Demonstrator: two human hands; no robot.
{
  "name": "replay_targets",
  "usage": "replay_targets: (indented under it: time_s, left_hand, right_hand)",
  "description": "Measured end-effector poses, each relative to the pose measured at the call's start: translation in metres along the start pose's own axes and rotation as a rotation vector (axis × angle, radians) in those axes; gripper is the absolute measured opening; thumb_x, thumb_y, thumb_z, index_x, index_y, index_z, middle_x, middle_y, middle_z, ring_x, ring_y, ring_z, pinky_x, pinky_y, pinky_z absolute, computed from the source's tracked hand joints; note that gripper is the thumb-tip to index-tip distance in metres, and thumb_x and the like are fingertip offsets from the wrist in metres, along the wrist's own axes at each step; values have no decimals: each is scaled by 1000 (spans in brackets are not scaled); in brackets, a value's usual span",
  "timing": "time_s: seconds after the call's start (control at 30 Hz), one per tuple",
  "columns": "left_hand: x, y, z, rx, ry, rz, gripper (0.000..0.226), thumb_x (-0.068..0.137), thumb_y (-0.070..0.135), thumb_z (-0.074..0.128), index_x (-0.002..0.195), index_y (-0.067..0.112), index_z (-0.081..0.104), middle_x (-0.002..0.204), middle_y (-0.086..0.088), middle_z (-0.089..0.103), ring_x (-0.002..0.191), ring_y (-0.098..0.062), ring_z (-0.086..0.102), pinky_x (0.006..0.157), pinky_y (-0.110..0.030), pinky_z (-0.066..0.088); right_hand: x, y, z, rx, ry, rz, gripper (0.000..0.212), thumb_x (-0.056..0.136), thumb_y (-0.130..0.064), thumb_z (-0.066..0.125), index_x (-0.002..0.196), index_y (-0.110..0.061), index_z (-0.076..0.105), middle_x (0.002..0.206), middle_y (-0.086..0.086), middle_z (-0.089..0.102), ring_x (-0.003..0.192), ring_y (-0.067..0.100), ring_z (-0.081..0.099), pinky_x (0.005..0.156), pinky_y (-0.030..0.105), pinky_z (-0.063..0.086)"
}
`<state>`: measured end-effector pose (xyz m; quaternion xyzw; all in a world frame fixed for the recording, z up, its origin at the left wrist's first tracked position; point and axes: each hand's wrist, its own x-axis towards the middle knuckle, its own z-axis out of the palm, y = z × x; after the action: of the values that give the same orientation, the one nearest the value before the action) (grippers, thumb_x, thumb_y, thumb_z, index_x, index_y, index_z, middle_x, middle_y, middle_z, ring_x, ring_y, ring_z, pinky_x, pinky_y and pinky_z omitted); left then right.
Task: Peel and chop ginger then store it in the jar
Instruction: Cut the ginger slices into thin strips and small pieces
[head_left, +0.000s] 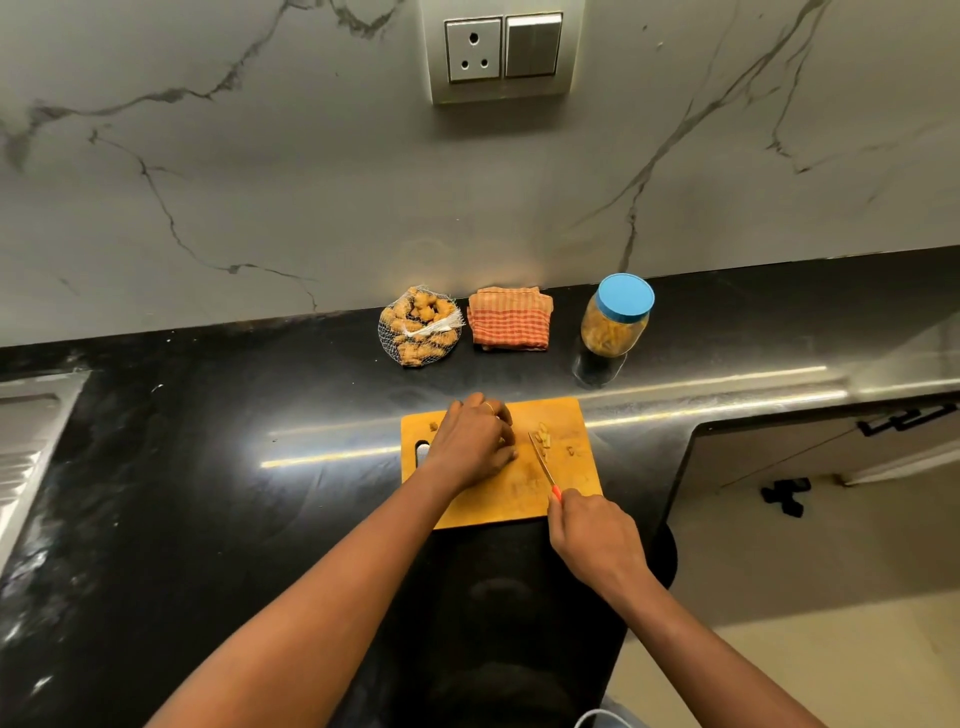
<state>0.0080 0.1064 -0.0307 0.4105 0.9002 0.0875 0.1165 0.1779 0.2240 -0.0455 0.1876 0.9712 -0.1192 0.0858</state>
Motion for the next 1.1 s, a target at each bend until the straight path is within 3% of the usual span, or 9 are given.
replay_targets:
  time_s: [0.3, 0.77, 1.1]
  left_hand:
    - [-11, -9, 2, -79, -17, -51, 26, 86, 36, 66, 111, 33, 71, 125, 16, 56, 114, -12, 43, 88, -32, 37]
    - [-25, 15, 22, -63, 89, -110, 39, 88, 52, 58, 118, 30, 69, 127, 17, 57, 119, -14, 40, 93, -33, 29]
    - [-25, 9, 25, -119, 168, -96, 30, 87, 53, 60, 106, 35, 74, 112, 19, 67, 109, -12, 43, 85, -31, 27]
  right_hand:
    - [-6, 0, 0, 36, -4, 12, 44, 104, -47, 27, 91, -21, 60, 75, -3, 62, 64, 15, 61, 60, 35, 55]
    - [-12, -7, 2, 43, -2, 13, 46, 104, -46, 26, 89, -20, 60, 72, -3, 59, 62, 17, 60, 55, 33, 48]
    - [-13, -17, 1, 17, -8, 44, 42, 105, -44, 27, 93, -20, 60, 76, -3, 62, 63, 15, 62, 54, 29, 48]
